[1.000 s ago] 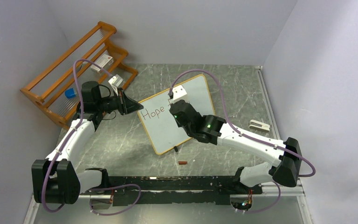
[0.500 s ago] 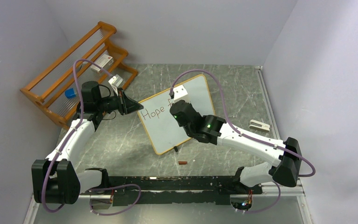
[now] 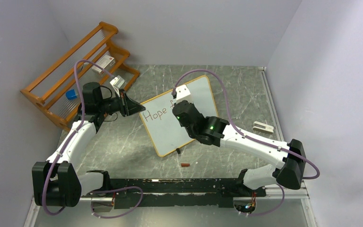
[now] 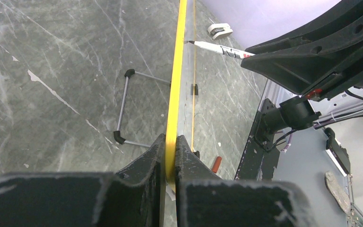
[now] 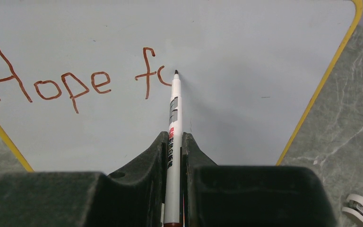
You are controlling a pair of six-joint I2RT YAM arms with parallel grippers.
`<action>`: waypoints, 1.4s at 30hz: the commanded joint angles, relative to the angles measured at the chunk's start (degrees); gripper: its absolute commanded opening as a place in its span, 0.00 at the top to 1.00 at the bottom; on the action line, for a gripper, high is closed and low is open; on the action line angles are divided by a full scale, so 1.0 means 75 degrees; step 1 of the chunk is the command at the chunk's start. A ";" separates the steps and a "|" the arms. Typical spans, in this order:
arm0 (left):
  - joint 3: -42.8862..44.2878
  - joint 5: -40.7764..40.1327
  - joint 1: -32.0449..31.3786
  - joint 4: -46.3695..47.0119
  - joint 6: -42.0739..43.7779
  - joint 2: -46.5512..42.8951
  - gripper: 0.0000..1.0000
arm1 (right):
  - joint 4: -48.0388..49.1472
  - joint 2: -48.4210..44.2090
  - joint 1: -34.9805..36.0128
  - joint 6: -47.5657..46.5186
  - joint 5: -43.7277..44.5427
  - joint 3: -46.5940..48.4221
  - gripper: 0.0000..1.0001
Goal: Write a sentence on the whiteboard
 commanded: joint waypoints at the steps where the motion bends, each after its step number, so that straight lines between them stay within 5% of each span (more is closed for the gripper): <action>1: -0.0110 -0.0330 -0.0116 -0.0666 0.0498 0.0253 0.95 | 0.0256 0.0018 -0.0049 -0.0095 0.0028 0.0086 1.00; 42: -0.0099 -0.0357 -0.0139 -0.0714 0.0514 0.0233 0.95 | 0.0206 0.0217 -0.0060 -0.0138 -0.0161 0.0175 1.00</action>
